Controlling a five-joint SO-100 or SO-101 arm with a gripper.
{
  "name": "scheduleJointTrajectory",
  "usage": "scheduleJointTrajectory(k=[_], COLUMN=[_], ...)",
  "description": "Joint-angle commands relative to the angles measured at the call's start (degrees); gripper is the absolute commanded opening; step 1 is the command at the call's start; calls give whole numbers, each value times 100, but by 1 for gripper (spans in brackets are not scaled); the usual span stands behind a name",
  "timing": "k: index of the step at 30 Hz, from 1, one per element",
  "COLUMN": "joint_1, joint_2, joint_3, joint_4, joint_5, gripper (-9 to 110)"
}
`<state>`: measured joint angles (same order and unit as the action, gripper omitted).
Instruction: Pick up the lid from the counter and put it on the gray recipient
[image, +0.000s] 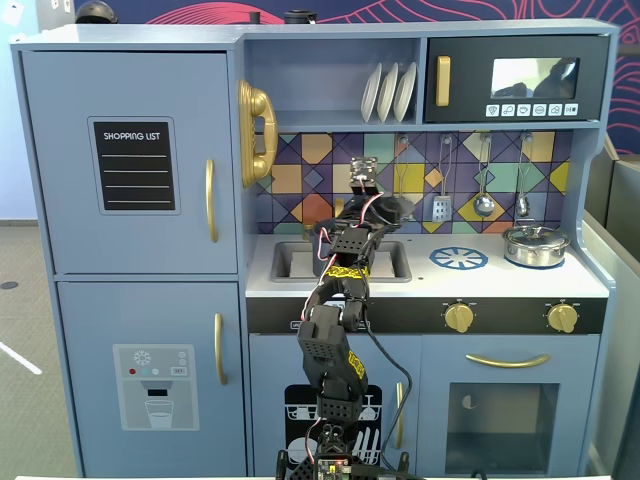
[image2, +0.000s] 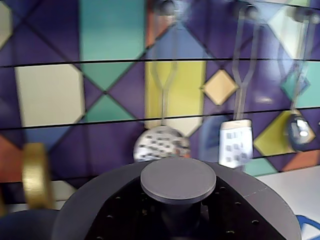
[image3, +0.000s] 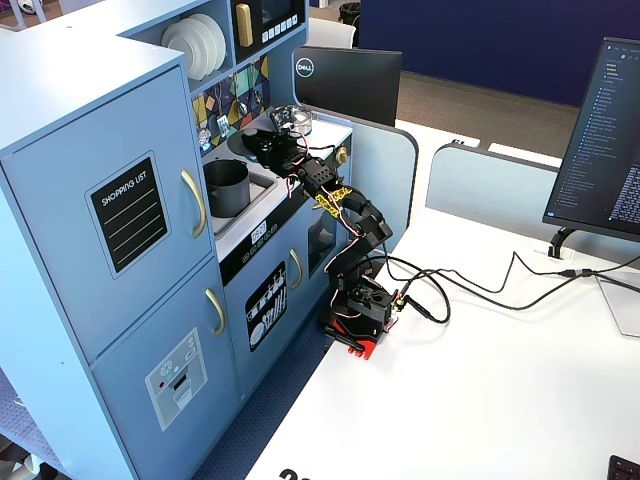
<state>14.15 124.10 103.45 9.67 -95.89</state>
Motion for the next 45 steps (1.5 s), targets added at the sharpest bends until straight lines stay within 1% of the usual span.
scheduleJointTrajectory(k=[1, 7, 16, 45], joint_1=[-387, -809, -1090, -1310], joint_2=[211, 132, -79, -519], joint_3=[-483, -483, -334, 44], joint_4=[18, 88, 26, -185], joint_5=[35, 70, 79, -18], gripper=[0, 0, 0, 0])
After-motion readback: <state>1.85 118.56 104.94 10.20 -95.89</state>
